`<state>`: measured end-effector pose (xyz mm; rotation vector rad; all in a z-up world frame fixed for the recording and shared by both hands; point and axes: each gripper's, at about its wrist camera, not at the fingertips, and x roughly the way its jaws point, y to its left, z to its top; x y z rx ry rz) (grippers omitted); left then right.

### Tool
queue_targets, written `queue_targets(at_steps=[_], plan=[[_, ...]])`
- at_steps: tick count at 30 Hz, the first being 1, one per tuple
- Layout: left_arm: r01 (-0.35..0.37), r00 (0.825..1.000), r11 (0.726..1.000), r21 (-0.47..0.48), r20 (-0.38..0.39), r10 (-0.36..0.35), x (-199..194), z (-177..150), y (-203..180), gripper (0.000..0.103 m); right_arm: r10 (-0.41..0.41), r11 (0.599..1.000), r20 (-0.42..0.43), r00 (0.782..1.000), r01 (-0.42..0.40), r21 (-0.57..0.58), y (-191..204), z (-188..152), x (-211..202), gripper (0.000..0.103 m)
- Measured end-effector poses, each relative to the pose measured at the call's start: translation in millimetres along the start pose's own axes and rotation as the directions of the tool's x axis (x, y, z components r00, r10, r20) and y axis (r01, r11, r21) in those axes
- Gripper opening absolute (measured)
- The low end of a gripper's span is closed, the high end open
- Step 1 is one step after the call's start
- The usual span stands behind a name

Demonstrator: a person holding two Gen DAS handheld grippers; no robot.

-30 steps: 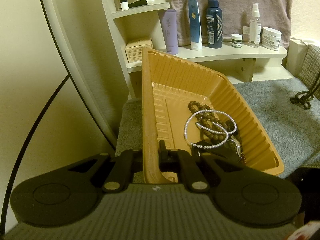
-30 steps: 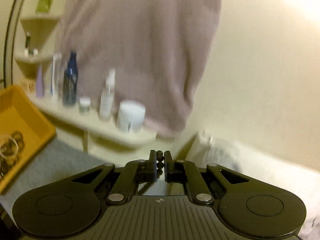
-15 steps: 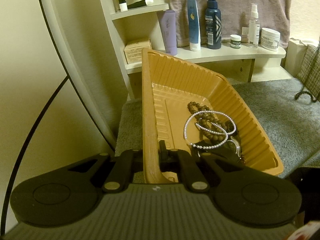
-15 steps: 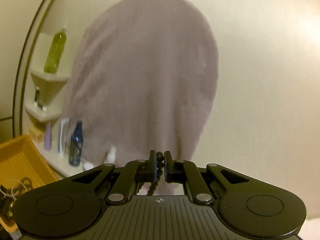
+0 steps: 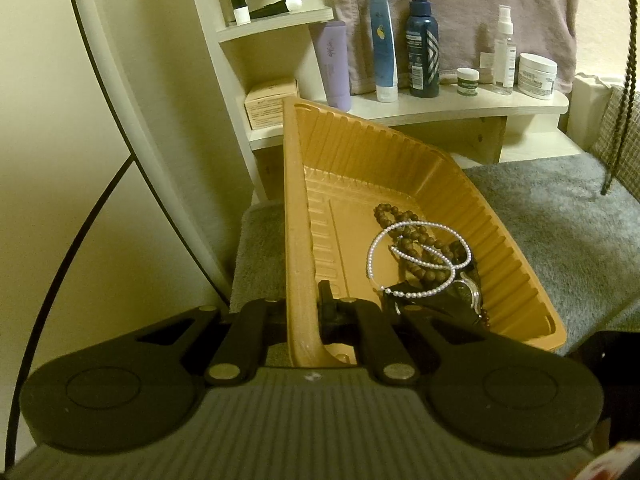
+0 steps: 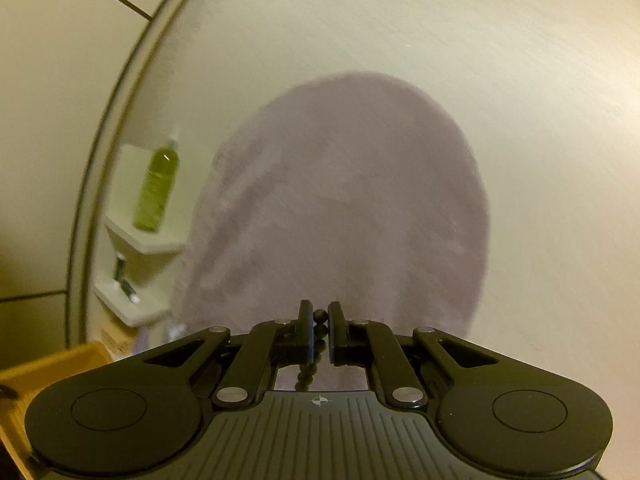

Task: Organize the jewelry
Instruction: 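Lower the dark green necklace into the orange tray and open the right tool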

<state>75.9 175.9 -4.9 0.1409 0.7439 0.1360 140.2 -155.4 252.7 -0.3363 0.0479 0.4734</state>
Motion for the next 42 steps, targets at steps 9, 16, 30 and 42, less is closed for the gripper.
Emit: queue_targets(at_steps=[9,16,30,42], plan=[[0.011,1.0,1.0,0.02,-0.011,-0.01,0.3,3.3,1.0,0.005,0.166,0.986,0.084,0.983,-0.165,-0.013,28.6,53.9,9.9,0.007],[0.021,0.999,0.999,0.041,-0.032,-0.02,2.3,6.4,2.0,0.006,0.319,0.948,0.116,0.941,-0.314,-0.06,68.3,87.1,22.1,0.007],[0.036,0.998,0.997,0.068,-0.057,-0.033,6.4,7.5,3.7,0.006,0.488,0.871,0.048,0.871,-0.484,-0.08,129.8,95.6,69.8,0.007],[0.037,0.998,0.997,0.065,-0.058,-0.034,7.3,7.3,4.5,0.006,0.491,0.867,-0.12,0.863,-0.498,-0.036,147.4,44.1,117.1,0.007]])
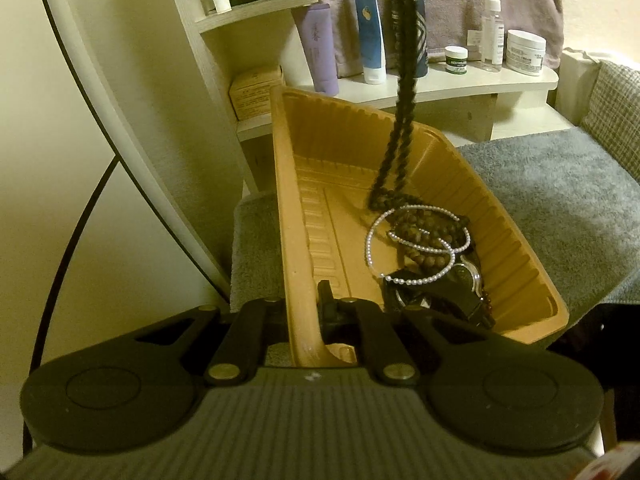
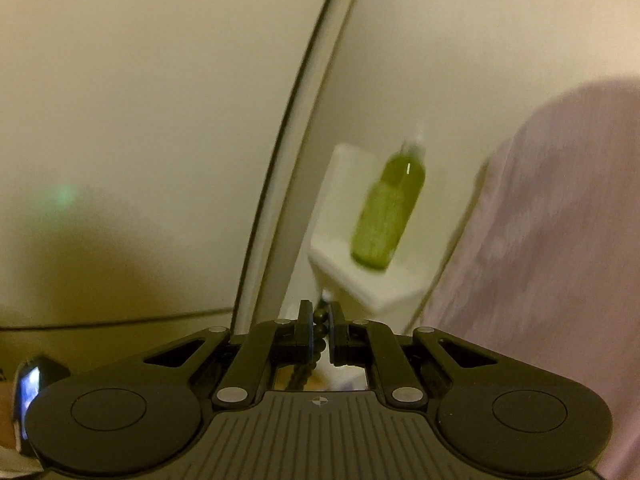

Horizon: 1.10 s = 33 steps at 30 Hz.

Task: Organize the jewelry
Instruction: 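Lower the dark green necklace into the orange tray and open the right tool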

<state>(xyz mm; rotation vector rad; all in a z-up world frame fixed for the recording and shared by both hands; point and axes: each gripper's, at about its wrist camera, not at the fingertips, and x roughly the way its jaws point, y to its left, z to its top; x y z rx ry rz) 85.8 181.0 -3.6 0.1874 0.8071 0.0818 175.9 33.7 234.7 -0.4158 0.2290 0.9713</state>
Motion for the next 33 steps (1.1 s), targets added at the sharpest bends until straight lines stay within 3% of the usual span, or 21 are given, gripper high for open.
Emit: queue_targets(at_steps=[7,19,28,33], plan=[[0.0,1.0,1.0,-0.002,-0.001,0.0,0.6,-0.2,0.0,0.006,0.079,0.997,-0.115,0.99,-0.079,0.004,11.4,-30.6,26.4,0.007],[0.002,1.0,1.0,-0.007,-0.007,-0.002,3.7,-0.5,0.3,0.005,0.207,0.974,-0.259,0.943,-0.223,-0.035,28.3,-66.3,74.2,0.007],[0.002,1.0,1.0,-0.009,-0.008,-0.002,3.7,-0.3,0.6,0.005,0.206,0.975,-0.349,0.914,-0.223,-0.01,20.7,-90.1,97.2,0.007],[0.001,1.0,1.0,-0.007,-0.007,-0.001,3.2,-0.6,-0.4,0.005,0.197,0.977,-0.369,0.909,-0.214,-0.007,19.0,-94.9,104.0,0.007]])
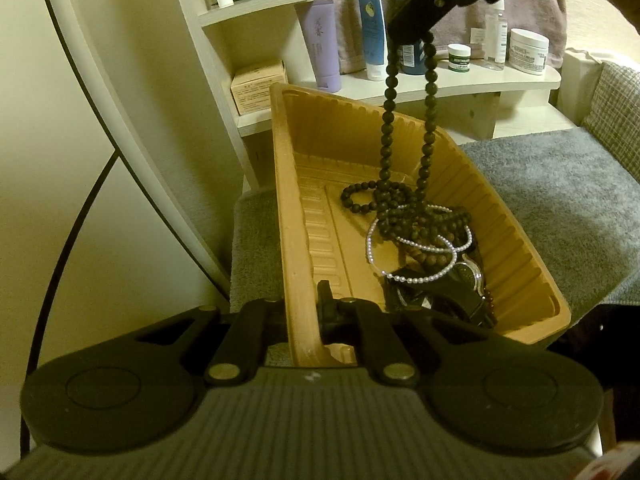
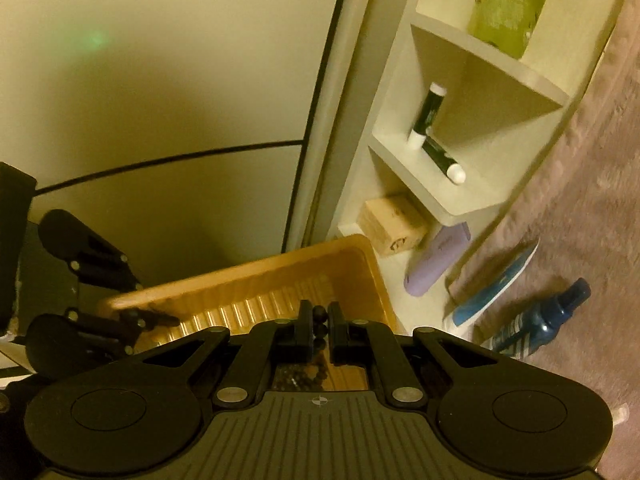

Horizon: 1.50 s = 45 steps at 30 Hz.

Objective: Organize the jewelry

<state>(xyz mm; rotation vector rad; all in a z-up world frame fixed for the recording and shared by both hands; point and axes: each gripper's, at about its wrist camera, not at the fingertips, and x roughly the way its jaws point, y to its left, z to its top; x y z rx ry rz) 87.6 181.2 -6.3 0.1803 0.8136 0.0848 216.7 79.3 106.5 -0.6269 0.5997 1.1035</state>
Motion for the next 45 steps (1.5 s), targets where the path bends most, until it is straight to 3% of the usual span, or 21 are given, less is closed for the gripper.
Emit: queue_targets(at_steps=[14,18,25,28,32,34,36,42,45], plan=[[0.001,1.0,1.0,-0.003,-0.001,-0.001,-0.3,0.0,0.1,0.005,0.014,0.998,0.027,1.0,-0.016,0.055,-9.7,-4.6,4.6,0.008],[0.004,1.0,1.0,-0.01,0.0,-0.004,-0.1,-0.6,1.6,0.005,-0.024,0.995,0.067,0.997,0.017,0.101,-19.8,-7.2,-7.9,0.043],[0.037,0.999,0.997,-0.06,-0.012,-0.037,6.5,-4.5,13.3,0.006,-0.099,0.972,0.102,0.99,0.074,0.222,-32.6,-39.3,-38.3,0.05],[0.055,0.998,0.992,-0.117,-0.024,-0.058,12.3,-8.8,22.8,0.009,-0.115,0.939,0.097,0.989,0.077,0.334,-38.3,-66.3,-46.1,0.052],[0.057,0.997,0.981,-0.185,-0.04,-0.065,20.2,-17.1,32.3,0.012,-0.115,0.864,0.088,0.989,0.056,0.5,-40.6,-107.8,-52.3,0.054],[0.044,0.998,0.977,-0.211,-0.033,-0.052,21.6,-19.8,36.1,0.03,-0.111,0.823,0.089,0.99,0.042,0.567,-40.7,-126.9,-56.1,0.054],[0.042,0.998,0.969,-0.245,-0.027,-0.05,22.4,-23.7,43.1,0.031,-0.118,0.77,0.086,0.989,0.037,0.637,-40.0,-144.9,-59.3,0.054],[0.021,1.0,0.955,-0.297,0.019,-0.017,4.9,-26.7,56.1,0.032,-0.151,0.656,0.082,0.985,0.038,0.754,-25.3,-187.9,-78.5,0.056],[0.019,0.998,0.953,-0.303,0.058,-0.001,-11.3,-25.5,52.4,0.045,-0.168,0.598,0.07,0.983,0.045,0.8,-13.8,-204.8,-90.6,0.061]])
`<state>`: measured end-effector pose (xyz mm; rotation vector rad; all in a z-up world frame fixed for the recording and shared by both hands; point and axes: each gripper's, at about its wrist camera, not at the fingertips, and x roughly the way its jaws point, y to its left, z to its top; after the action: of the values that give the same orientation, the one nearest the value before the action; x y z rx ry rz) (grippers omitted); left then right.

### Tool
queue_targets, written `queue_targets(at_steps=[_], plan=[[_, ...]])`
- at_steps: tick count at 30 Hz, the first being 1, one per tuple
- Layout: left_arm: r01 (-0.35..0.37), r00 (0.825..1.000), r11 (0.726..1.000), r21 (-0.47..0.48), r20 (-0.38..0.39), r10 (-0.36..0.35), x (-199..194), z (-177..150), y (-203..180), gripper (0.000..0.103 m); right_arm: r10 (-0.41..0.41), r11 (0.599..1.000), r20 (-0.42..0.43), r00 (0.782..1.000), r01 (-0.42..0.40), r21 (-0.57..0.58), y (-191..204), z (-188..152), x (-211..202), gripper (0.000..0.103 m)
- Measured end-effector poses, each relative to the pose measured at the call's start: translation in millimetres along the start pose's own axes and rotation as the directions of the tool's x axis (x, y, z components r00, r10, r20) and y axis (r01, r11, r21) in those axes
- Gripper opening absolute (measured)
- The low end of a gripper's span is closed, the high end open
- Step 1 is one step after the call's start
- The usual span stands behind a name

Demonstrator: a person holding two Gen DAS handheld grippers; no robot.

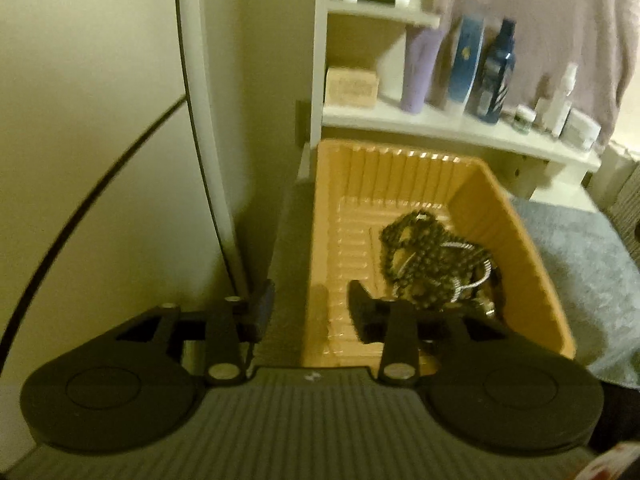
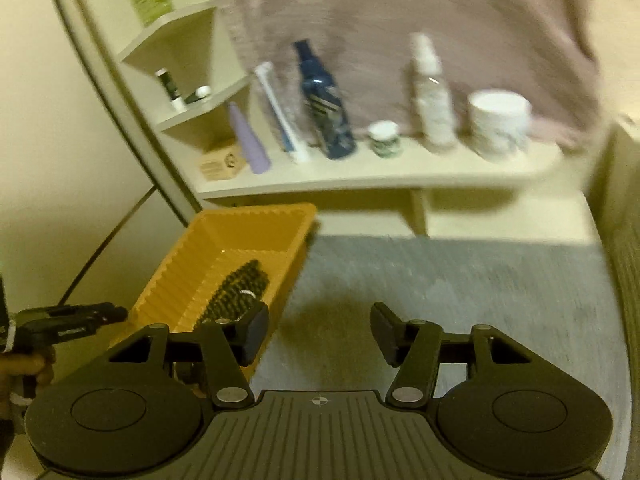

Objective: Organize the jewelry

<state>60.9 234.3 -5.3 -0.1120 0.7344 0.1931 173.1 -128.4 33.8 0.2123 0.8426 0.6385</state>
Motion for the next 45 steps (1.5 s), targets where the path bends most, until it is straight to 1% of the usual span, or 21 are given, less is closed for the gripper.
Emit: queue_targets(at_steps=[1,2,3,5,7,9,12,13,15,18,20,22,25,30,33,36,40,45], plan=[[0.002,1.0,1.0,-0.005,0.011,-0.002,-5.1,-0.6,-2.9,0.054,-0.007,1.0,0.0,1.0,0.007,0.016,-1.7,-5.4,-3.5,0.063],[0.006,1.0,1.0,-0.013,0.021,-0.006,-9.5,-1.9,-6.9,0.058,-0.017,0.999,-0.001,1.0,0.017,0.032,-2.7,-10.7,-7.4,0.065],[0.014,0.999,1.0,-0.02,0.029,-0.014,-13.9,-3.7,-10.9,0.065,-0.027,0.999,-0.002,1.0,0.027,0.045,-3.8,-15.1,-9.7,0.067],[0.031,0.999,0.999,-0.024,0.04,-0.03,-20.9,-8.3,-20.5,0.071,-0.044,0.997,-0.002,0.999,0.044,0.068,-5.2,-25.0,-16.5,0.068],[0.043,0.998,0.999,-0.026,0.048,-0.042,-26.8,-14.4,-30.7,0.085,-0.06,0.995,0.002,0.998,0.059,0.083,-5.2,-34.6,-24.3,0.07],[0.049,0.996,0.999,-0.011,0.073,-0.048,-33.2,-21.0,-41.3,0.09,-0.072,0.994,0.004,0.997,0.072,0.082,-3.2,-41.3,-30.7,0.071],[0.041,0.996,0.999,0.017,0.073,-0.042,-41.2,-30.6,-58.8,0.094,-0.104,0.993,0.006,0.995,0.103,0.055,2.8,-50.4,-39.4,0.073],[0.034,0.997,0.999,0.023,0.074,-0.036,-44.1,-33.7,-64.1,0.097,-0.115,0.992,0.008,0.993,0.115,0.043,5.6,-53.2,-42.1,0.073],[0.027,0.997,0.999,0.024,0.076,-0.028,-49.2,-39.8,-73.6,0.1,-0.151,0.989,0.005,0.989,0.151,0.003,11.6,-59.4,-46.2,0.074],[0.032,0.998,0.999,0.015,0.063,-0.033,-53.6,-47.4,-86.6,0.102,-0.224,0.972,0.011,0.975,0.224,-0.07,20.8,-71.7,-49.4,0.076],[0.027,0.999,1.0,0.006,0.035,-0.027,-55.4,-51.2,-94.5,0.102,-0.242,0.967,0.007,0.97,0.242,-0.083,22.8,-79.1,-49.6,0.076],[0.054,0.998,0.999,0.006,0.016,-0.054,-57.2,-55.4,-102.1,0.102,-0.243,0.967,0.002,0.97,0.243,-0.071,22.5,-85.3,-51.9,0.076],[0.071,0.997,0.997,0.002,0.006,-0.071,-61.1,-59.8,-111.0,0.102,-0.25,0.967,0.001,0.968,0.25,-0.055,22.9,-92.3,-56.3,0.076],[0.083,0.996,0.996,0.011,-0.014,-0.083,-66.3,-64.6,-126.0,0.102,-0.264,0.964,-0.003,0.964,0.264,-0.039,26.4,-98.8,-64.7,0.076],[0.079,0.997,0.997,0.02,-0.011,-0.078,-71.3,-67.9,-132.8,0.102,-0.278,0.96,-0.01,0.961,0.278,-0.025,29.8,-103.4,-67.8,0.076],[0.081,0.997,0.996,0.032,-0.013,-0.08,-76.0,-71.6,-139.4,0.102,-0.277,0.961,-0.015,0.961,0.276,-0.018,34.0,-108.8,-69.9,0.076],[0.066,0.998,0.997,0.05,-0.017,-0.065,-80.3,-78.5,-147.6,0.102,-0.276,0.961,-0.015,0.961,0.275,-0.015,39.5,-118.1,-71.6,0.076],[0.07,0.997,0.995,0.07,-0.017,-0.069,-83.8,-84.6,-156.1,0.102,-0.288,0.958,-0.011,0.958,0.288,-0.004,41.6,-125.6,-74.1,0.076]])
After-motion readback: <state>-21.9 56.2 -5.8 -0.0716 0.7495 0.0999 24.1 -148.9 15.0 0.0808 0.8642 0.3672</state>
